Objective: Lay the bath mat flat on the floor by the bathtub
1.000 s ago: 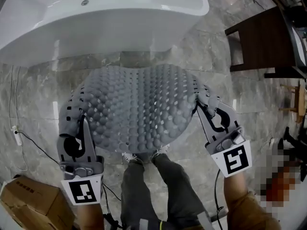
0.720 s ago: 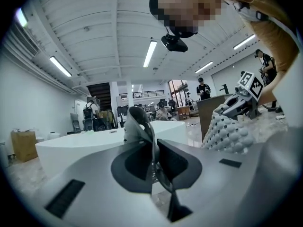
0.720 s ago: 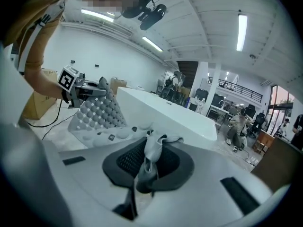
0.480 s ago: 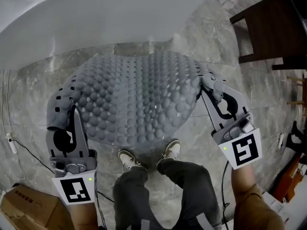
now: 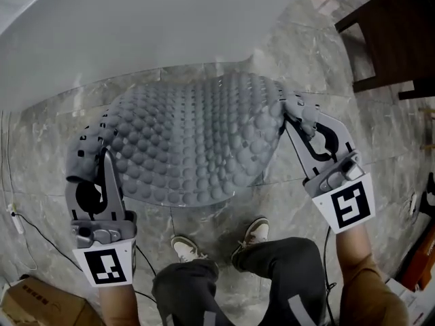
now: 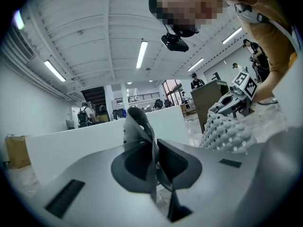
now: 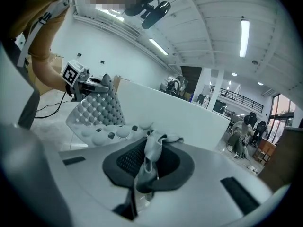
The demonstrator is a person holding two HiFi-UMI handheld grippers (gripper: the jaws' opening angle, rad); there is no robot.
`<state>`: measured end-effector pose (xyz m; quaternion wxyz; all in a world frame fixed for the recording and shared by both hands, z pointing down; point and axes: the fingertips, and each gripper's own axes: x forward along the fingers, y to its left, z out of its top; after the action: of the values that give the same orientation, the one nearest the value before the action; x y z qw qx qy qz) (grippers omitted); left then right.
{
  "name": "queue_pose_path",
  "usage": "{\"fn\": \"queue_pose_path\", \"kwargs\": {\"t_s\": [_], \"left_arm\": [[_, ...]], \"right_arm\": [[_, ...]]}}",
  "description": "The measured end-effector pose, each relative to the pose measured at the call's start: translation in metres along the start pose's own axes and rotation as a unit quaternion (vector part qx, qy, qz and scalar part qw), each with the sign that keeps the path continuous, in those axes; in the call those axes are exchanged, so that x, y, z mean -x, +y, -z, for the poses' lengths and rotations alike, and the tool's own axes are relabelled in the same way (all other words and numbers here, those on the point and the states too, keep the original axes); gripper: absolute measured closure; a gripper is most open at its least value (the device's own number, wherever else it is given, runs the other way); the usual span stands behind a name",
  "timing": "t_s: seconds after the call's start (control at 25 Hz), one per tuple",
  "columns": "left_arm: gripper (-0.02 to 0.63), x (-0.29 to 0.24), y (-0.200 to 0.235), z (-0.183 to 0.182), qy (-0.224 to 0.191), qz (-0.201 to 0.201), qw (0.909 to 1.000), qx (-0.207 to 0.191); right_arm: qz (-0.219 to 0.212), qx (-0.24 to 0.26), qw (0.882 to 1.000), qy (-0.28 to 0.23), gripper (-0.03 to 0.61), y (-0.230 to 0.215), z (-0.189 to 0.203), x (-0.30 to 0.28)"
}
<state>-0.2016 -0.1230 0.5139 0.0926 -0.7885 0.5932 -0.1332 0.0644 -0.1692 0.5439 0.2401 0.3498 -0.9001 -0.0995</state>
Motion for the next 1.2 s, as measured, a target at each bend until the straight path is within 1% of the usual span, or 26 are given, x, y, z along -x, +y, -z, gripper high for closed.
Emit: {"fn": "queue_pose_path", "kwargs": {"t_s": [0.32, 0.4, 0.48, 0.72, 0.8, 0.88, 1.04, 1.12, 1.2], "left_arm": [[0.577, -0.001, -0.002, -0.01, -0.005, -0.001, 0.9994, -0.035], [0.577, -0.004, -0.004, -0.006, -0.004, 0.001, 0.999, -0.044], [0.577, -0.015, -0.009, 0.018, -0.004, 0.001, 0.9989, -0.048], [0.577, -0.078, -0.031, 0.147, -0.027, 0.004, 0.9981, -0.055], [0.577, -0.095, -0.035, 0.176, -0.027, 0.007, 0.9983, -0.051], [0.577, -0.105, -0.036, 0.192, -0.017, 0.01, 0.9986, -0.048], [0.577, -0.118, -0.032, 0.204, -0.006, 0.008, 0.9986, -0.052], [0.577, -0.128, -0.029, 0.21, -0.003, 0.005, 0.9985, -0.054], [0.577, -0.14, -0.024, 0.216, -0.001, -0.002, 0.9989, -0.047]], "right_arm": [[-0.001, 0.021, 1.0, -0.023, 0.537, -0.002, -0.002, 0.0], [-0.001, 0.023, 0.999, -0.029, 0.537, -0.001, 0.004, -0.004], [0.004, 0.024, 0.999, -0.028, 0.537, 0.001, 0.026, -0.017], [0.04, 0.053, 0.998, -0.021, 0.537, 0.004, 0.133, -0.088], [0.044, 0.062, 0.997, -0.011, 0.537, 0.005, 0.158, -0.106], [0.041, 0.068, 0.997, 0.0, 0.537, 0.009, 0.173, -0.118], [0.038, 0.08, 0.996, -0.001, 0.537, 0.012, 0.18, -0.136], [0.041, 0.074, 0.996, -0.004, 0.537, 0.009, 0.185, -0.145], [0.043, 0.07, 0.997, 0.0, 0.537, 0.003, 0.192, -0.156]]}}
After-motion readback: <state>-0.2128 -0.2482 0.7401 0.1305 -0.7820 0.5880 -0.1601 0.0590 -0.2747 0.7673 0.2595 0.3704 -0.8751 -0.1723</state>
